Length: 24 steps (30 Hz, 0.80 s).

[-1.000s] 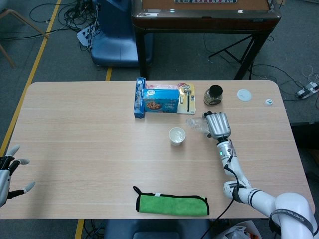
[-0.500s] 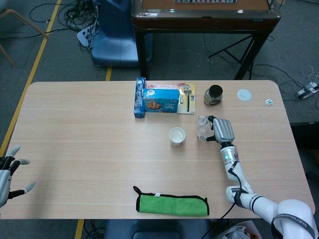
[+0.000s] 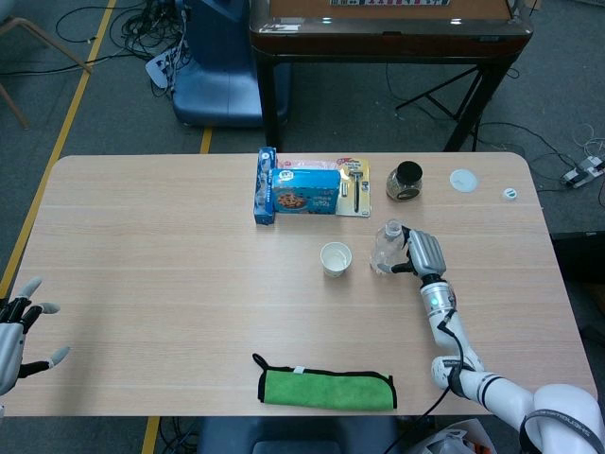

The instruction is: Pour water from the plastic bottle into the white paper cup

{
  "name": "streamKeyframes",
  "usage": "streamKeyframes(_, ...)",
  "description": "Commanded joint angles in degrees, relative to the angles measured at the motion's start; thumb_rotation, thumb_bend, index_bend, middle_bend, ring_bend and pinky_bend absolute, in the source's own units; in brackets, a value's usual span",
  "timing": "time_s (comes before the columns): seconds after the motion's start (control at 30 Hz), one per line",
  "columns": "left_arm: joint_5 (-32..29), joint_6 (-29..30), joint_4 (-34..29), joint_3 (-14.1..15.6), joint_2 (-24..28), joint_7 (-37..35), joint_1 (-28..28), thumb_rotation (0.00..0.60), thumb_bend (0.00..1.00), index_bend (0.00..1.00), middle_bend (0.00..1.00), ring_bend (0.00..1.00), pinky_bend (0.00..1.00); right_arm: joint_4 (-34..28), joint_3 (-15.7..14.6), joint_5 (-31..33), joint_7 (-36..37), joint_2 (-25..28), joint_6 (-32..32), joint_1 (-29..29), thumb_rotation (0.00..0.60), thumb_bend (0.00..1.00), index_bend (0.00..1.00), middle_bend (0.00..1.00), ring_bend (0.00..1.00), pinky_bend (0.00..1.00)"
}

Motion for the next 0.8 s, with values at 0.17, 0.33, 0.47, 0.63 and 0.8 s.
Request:
streamKeyframes(0.17, 0.0, 0.0, -0.1, 0.0, 0.1, -0.1, 0.0, 0.6, 0.1, 0.37, 0.09, 0.23, 0.56, 0.7, -1.1, -1.5, 0.6, 0.1, -0.8, -0.2, 0.6, 0.14, 0.55, 0.44, 0.38, 0.5)
streamKeyframes(0.33, 0.0, 0.0, -0.1, 0.0, 0.0, 0.0, 0.0, 0.6, 0.1, 0.37, 0.09, 0.23, 0.56, 0.1, -1.7, -1.8, 0.1, 0.9, -1.9, -0.4, 0.6, 0.13, 0.41, 0.33, 0.29, 0.44)
streamKeyframes(0.47, 0.0, -0.1, 0.0, 0.0, 0.0, 0.1, 0.0, 0.6, 0.1, 0.37, 0.09, 0.23, 0.56, 0.5, -1.9, -2.8, 0.0, 0.8, -0.3, -0.8, 0.6, 0.12, 0.33, 0.26, 0.25, 0.41)
streamKeyframes(0.63, -0.1, -0.2, 0.1, 0.1, 0.0, 0.2, -0.1, 0.6, 0.1, 0.37, 0.09, 0.23, 0.56, -0.3, -2.0, -3.5, 0.3, 1.7, 0.2, -1.2, 0.6, 0.09, 0.21, 0.17, 0.19, 0.37)
streamKeyframes(0.8, 0.0, -0.5, 0.2, 0.2, -0.3, 0.5, -0.2, 0.6, 0.1, 0.37, 0.09, 0.23, 0.55, -2.6, -2.2, -3.8, -0.4, 3.4, 1.3, -2.2, 0.6, 0.05, 0.17, 0.14, 0.15, 0.34)
